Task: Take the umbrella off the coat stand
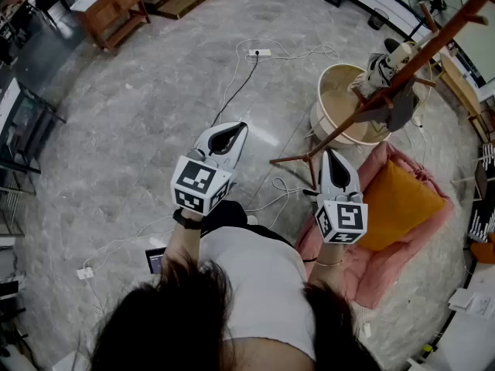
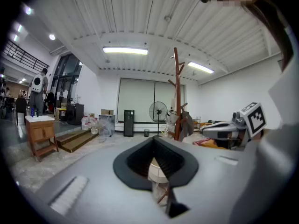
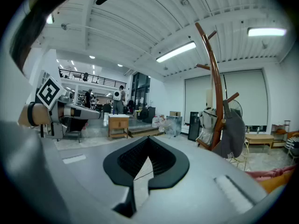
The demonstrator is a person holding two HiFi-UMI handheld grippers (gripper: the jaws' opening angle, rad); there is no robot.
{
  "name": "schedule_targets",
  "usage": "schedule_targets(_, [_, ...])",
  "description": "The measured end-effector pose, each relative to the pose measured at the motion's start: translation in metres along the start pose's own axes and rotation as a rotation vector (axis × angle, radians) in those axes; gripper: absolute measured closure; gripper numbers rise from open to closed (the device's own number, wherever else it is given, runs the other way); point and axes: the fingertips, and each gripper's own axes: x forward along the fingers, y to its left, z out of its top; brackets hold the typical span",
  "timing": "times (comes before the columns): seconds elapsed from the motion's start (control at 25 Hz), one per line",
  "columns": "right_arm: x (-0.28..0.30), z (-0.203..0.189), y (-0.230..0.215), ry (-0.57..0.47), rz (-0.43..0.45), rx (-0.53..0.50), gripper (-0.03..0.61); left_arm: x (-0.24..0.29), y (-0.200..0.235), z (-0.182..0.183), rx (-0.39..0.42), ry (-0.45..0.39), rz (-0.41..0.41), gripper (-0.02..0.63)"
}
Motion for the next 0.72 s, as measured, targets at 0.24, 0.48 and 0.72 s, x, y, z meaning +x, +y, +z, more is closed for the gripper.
schedule_targets(0.24, [0.011, -0.021, 0.004, 0.057, 0.018, 0.068, 0.575, -0.004, 0.004, -0.014, -0.003, 0.023, 0.019, 0.555])
schedule_targets(0.48, [0.027, -0.021, 0.014, 0.047, 0.05, 0.067, 0.575, -0.007, 0.024, -0.024, -0.021, 0.039, 0.056, 0.555])
schedule_targets(0.72, [0.072, -0.011, 0.02, 0.048, 0.071, 0.064, 0.574, 0.01, 0.065, -0.022, -0.041, 0.031, 0.068, 0.555])
